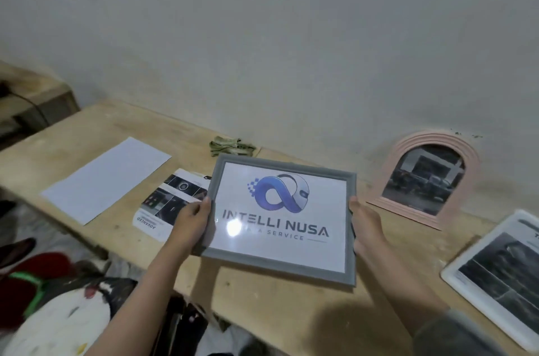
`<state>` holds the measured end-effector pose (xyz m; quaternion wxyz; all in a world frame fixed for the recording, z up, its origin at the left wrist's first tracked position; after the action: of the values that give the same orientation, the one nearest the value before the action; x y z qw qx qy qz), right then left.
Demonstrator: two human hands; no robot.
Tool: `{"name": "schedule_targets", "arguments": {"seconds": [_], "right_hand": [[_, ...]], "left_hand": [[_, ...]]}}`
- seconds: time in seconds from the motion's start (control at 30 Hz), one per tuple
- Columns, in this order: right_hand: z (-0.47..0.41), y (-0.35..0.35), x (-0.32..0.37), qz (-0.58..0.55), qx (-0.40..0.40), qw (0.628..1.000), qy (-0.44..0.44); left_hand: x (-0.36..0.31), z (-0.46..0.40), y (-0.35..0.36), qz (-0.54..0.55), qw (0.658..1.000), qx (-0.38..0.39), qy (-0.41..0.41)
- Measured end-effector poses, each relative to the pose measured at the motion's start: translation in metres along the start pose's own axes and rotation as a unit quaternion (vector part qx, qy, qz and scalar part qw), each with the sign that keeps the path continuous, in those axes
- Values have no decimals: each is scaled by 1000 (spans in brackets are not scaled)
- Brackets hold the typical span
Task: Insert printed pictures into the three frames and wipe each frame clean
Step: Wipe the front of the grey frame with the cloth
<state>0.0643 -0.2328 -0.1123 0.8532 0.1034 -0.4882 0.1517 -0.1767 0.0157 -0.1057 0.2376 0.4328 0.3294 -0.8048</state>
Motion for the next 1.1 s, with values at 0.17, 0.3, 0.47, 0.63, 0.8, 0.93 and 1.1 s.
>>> {"name": "schedule_targets", "arguments": {"seconds": [0.17,0.3,0.47,0.63,0.8,0.93,1.1], "right_hand": [[-24,44,-13,39,51,998,13],[-43,95,-18,68,96,993,28],[-67,180,-15,109,143,984,21],[-103,262,-3,200,163,966,-33],[-151,322,27,422,137,872,-209],[-190,368,27,614,199,708,-286],[-222,397,6,763,206,546,-277]], "left_hand": [[36,-6,-34,79,996,-4,-32],[54,-15,-62,117,989,-69,-60],[65,-37,-110,140,979,-133,-59],[75,-68,-167,106,974,-193,-57],[75,-94,-210,52,973,-221,-41],[80,-106,-230,35,970,-236,-48],[98,-121,-242,58,964,-247,-82]]}}
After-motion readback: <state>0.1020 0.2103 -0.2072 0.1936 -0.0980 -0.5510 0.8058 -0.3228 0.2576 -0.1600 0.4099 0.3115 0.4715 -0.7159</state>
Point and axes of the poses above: each hand's wrist, its own z-axis away from the middle knuckle, its own y-axis out of the palm, x = y × z, the point moved 5 cm from there along -z, towards the middle knuckle, and after that the axes turned 9 degrees about x, right-handed, at the moved point
